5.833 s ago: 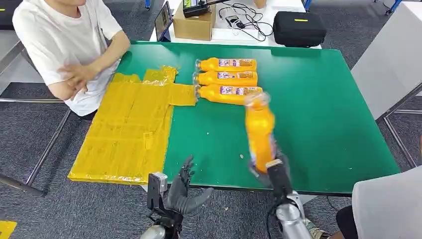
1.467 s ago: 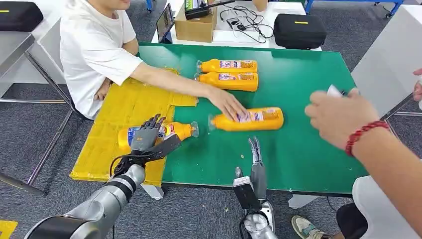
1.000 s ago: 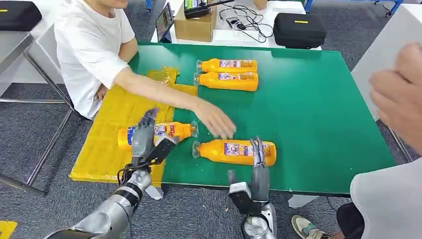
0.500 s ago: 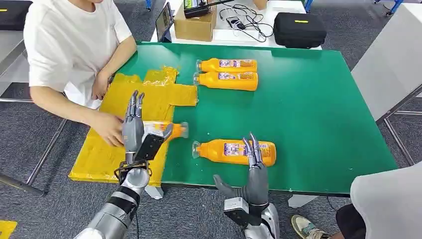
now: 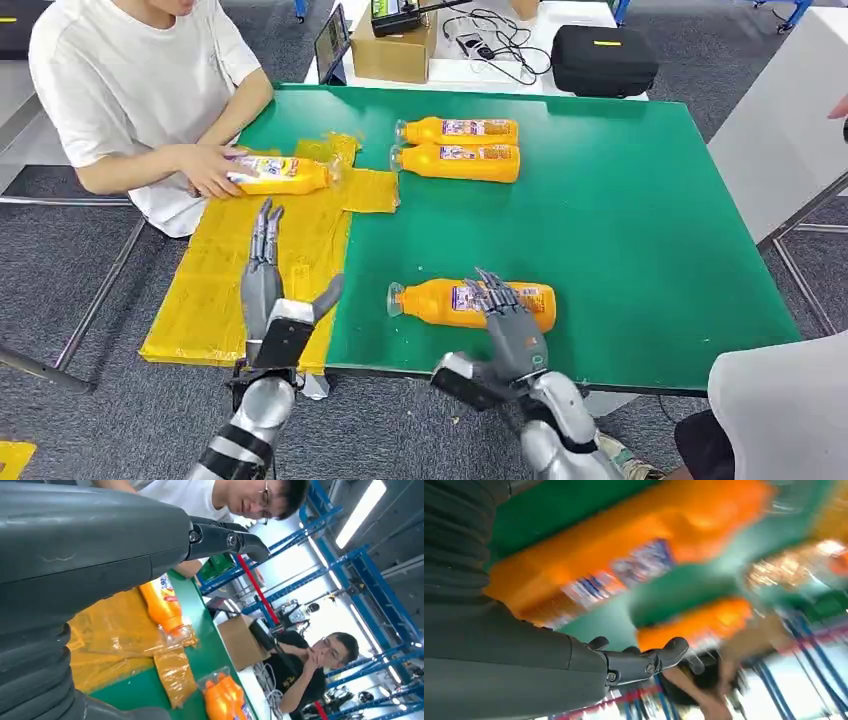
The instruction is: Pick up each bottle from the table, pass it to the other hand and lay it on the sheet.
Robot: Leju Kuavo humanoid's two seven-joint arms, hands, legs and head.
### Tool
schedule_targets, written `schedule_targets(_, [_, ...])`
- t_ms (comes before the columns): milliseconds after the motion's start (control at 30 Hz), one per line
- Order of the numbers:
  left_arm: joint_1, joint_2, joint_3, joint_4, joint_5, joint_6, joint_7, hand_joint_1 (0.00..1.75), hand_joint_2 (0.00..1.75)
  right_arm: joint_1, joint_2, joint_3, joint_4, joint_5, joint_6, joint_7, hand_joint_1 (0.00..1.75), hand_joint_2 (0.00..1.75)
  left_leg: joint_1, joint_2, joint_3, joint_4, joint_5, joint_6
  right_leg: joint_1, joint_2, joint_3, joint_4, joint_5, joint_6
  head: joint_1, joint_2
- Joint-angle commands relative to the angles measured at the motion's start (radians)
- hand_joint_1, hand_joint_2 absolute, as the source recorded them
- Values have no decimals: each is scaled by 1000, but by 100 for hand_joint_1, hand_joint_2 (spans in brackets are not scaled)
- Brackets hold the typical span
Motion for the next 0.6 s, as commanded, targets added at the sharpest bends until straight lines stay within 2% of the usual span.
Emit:
schedule_targets(33, [21, 34, -65, -27, -18, -7, 12, 0, 175, -125, -43, -16, 229, 39, 52, 55, 0, 175, 0, 3, 7, -1, -3, -1, 1, 1, 6, -1, -2, -2, -1, 0])
schedule_targets(333, [0, 28, -109, 30, -50, -16, 33, 0, 175, -205, -21, -4, 367, 93, 82, 121, 0, 175, 0, 1, 4, -1, -2, -1, 1, 0, 4, -1, -1, -1, 0, 0])
schedule_targets(367, [-1, 28, -111, 33, -52, -20, 40, 0, 175, -220, -21, 4, 391, 120, 77, 149, 0, 175, 0, 1, 3, -1, -1, 0, 0, 0, 2, -1, -1, -1, 0, 0])
schedule_targets(433, [6, 29, -112, 26, -70, -24, 63, 0, 175, -257, -30, 54, 431, 247, 62, 274, 0, 175, 0, 2, 6, -1, -2, -1, 1, 0, 5, -1, -1, -2, 0, 0])
schedule_targets(533, [12, 30, -110, 15, -87, -29, 79, 0, 175, -272, -23, 57, 443, 280, 87, 307, 0, 175, 0, 2, 5, -1, -2, -1, 1, 1, 5, -1, -1, -2, 0, 0])
schedule_targets(600, [4, 36, -123, 30, -189, 27, 92, 0, 175, -284, -15, 46, 453, 294, 99, 327, 0, 175, 1, 3, 6, -1, -2, -1, 1, 1, 6, -1, -1, -2, -1, 0])
